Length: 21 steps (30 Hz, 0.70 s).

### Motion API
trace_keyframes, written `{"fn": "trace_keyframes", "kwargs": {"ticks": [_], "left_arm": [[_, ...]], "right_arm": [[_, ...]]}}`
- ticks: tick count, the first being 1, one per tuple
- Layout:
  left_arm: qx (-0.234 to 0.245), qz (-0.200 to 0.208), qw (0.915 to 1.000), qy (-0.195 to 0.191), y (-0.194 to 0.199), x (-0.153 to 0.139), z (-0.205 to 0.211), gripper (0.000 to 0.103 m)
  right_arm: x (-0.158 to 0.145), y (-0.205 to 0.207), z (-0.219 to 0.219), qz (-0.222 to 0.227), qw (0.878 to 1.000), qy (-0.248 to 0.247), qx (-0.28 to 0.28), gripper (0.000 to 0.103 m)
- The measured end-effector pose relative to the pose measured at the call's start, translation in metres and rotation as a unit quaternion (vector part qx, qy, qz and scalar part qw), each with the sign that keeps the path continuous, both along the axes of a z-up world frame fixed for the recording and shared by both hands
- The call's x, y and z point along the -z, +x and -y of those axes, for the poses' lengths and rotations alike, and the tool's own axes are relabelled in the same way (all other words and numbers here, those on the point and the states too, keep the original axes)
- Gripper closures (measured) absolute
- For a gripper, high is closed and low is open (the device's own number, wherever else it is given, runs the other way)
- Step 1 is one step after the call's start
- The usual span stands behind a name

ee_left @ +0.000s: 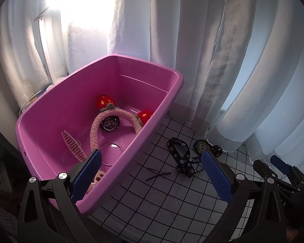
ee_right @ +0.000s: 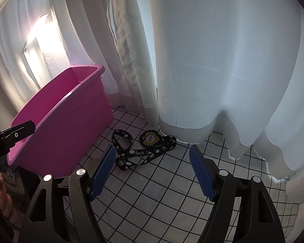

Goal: Organize jewelry
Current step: 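Move both tools back toward the black lanyard and hair clips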

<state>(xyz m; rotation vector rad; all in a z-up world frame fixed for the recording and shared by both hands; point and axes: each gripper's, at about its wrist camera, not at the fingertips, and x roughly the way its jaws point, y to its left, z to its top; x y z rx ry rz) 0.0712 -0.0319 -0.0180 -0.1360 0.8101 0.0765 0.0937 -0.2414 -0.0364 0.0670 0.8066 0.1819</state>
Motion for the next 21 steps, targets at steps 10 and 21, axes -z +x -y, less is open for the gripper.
{"fn": "trace_keyframes", "kwargs": {"ticks": [10,21], "left_arm": [[-0.007,-0.056,0.9984,0.000,-0.020,0.064,0.022,0.006],[-0.052,-0.098,0.9937,0.010,-0.035,0.121,0.015,0.006]], "right_arm": [[0.046,0.003,0.014,-0.051,0.998,0.012,-0.036,0.031],[0.089,0.046,-0.046,-0.071,0.986,-0.019,-0.149,0.031]]}}
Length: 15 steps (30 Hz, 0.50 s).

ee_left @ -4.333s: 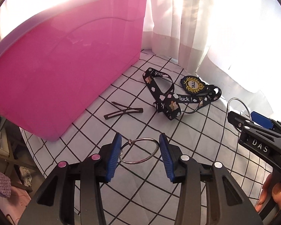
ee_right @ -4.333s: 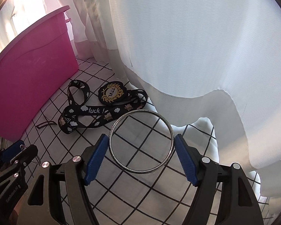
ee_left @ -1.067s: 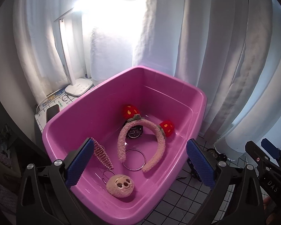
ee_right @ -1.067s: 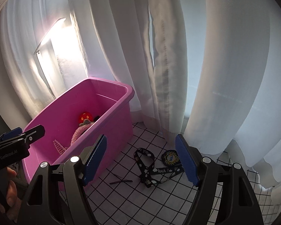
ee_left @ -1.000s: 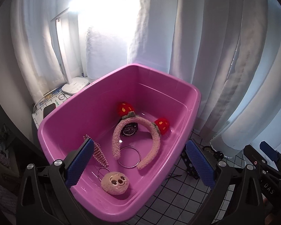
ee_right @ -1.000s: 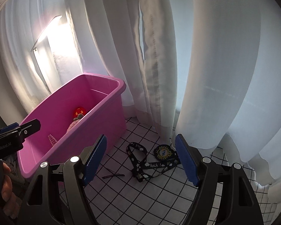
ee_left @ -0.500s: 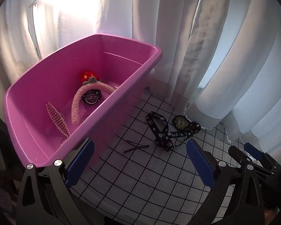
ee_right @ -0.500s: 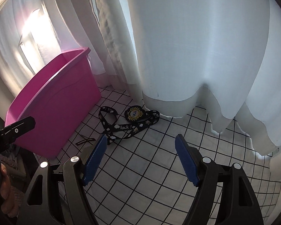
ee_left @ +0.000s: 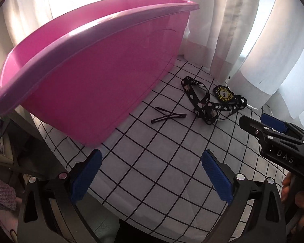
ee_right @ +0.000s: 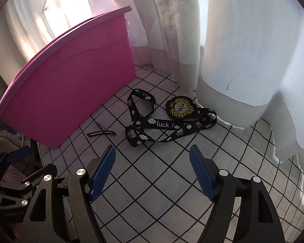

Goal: Organize jewelry

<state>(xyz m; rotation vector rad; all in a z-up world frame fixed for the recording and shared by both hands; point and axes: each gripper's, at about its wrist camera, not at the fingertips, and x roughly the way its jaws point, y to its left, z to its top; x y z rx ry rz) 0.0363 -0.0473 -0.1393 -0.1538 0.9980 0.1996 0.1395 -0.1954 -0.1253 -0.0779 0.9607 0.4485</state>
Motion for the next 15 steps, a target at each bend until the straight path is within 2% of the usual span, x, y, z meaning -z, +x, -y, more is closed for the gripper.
{"fn": "trace_keyframes", "kwargs": {"ticks": [4,9,12,15], "left_arm": [[-0.015,-0.005,0.9999,0.001,-0.001,0.014,-0.002,0.006],[-0.026,-0.008,0.9996,-0.003,0.008,0.028,-0.001,0.006],[-0.027,-0.008,0.9996,-0.007,0.018,0.034,0.002,0.006],[-0.028,-0.008,0.9994,-0.017,0.030,0.040,0.007,0.006]], "right_arm": [[0.016,0.014,-0.028,0.005,0.999,-0.026,-0.038,0.031],[0.039,0.033,-0.052,-0.001,0.997,-0.051,-0.058,0.031],[0.052,0.046,-0.054,0.001,0.996,-0.076,-0.050,0.031],[0.060,0.058,-0.044,-0.002,0.997,-0.078,-0.029,0.031]]}}
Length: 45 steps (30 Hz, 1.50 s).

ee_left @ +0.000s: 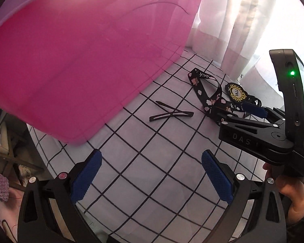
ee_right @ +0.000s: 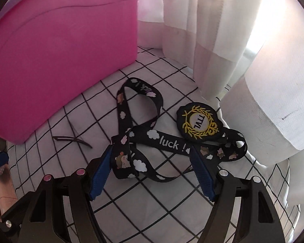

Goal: Organize jewelry

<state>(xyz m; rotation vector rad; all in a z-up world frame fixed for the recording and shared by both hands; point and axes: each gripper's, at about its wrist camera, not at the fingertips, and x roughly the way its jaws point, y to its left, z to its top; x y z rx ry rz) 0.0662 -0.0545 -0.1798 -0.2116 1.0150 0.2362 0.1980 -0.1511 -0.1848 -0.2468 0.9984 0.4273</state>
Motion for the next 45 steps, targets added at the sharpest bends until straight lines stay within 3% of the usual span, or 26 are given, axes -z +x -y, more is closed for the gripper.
{"fn": "trace_keyframes", "kwargs": {"ticks": [7,15,36,38,40,41,43,45], "left_arm": [[0.013,0.007,0.9999,0.001,0.035,0.014,0.011,0.006],[0.017,-0.003,0.9998,0.005,0.072,0.027,0.011,0.006],[0.002,-0.022,0.9994,0.026,0.110,0.051,0.006,0.007],[0.000,-0.021,0.9995,0.025,0.106,0.048,0.006,0.012],[0.003,-0.018,0.9995,0.026,0.101,0.045,0.007,0.018],[0.006,-0.015,0.9995,0.027,0.093,0.041,0.008,0.024],[0.009,-0.010,0.9995,0.028,0.089,0.039,0.010,0.035],[0.012,-0.008,0.9995,0.027,0.086,0.037,0.012,0.050]], "right_arm": [[0.013,0.021,0.028,-0.012,0.999,0.015,0.048,0.031],[0.016,0.033,0.038,-0.004,0.999,0.010,0.048,0.031],[0.021,0.033,0.046,0.022,0.997,0.018,0.076,0.030],[0.021,0.030,0.045,0.022,0.997,0.018,0.077,0.034],[0.020,0.027,0.042,0.026,0.997,0.015,0.073,0.049],[0.019,0.026,0.040,0.027,0.997,0.014,0.071,0.054],[0.018,0.022,0.036,0.030,0.997,0.007,0.068,0.076],[0.019,0.018,0.032,0.032,0.997,0.001,0.067,0.086]]}}
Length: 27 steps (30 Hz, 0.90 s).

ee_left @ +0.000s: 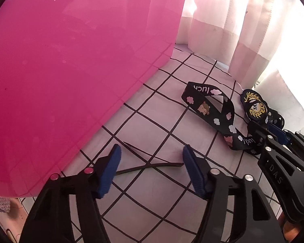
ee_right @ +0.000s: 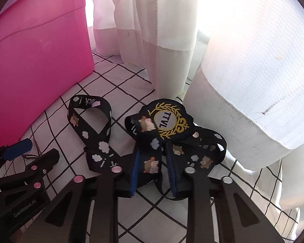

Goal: Organize jewelry

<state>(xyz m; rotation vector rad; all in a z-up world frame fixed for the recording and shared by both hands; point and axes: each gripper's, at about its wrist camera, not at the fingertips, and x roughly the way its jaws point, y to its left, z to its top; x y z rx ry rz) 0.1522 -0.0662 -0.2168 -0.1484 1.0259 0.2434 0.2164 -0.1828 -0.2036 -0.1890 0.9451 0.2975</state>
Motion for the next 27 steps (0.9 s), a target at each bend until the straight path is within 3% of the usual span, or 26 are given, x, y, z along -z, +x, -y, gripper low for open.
{"fn": "trace_keyframes", "kwargs": {"ticks": [3,11,12,24,27], "left_arm": [[0.006,0.002,1.0000,-0.001,-0.005,-0.001,0.001,0.057],[0.033,0.026,0.9991,-0.003,-0.027,-0.017,0.007,0.071],[0.036,0.027,0.9990,-0.003,-0.030,-0.019,0.008,0.101],[0.060,0.033,0.9970,-0.037,-0.045,-0.030,0.007,0.102],[0.069,0.016,0.9968,-0.036,-0.034,-0.020,0.009,0.094]], "right_arm": [[0.000,-0.006,-0.002,0.001,1.000,0.004,0.005,0.095],[-0.003,-0.026,0.005,0.005,0.999,0.025,0.024,0.098],[-0.004,-0.028,0.006,0.007,0.999,0.028,0.027,0.098],[-0.021,-0.058,0.019,0.012,0.998,0.047,0.046,0.098],[-0.020,-0.060,0.021,0.010,0.997,0.049,0.051,0.098]]}}
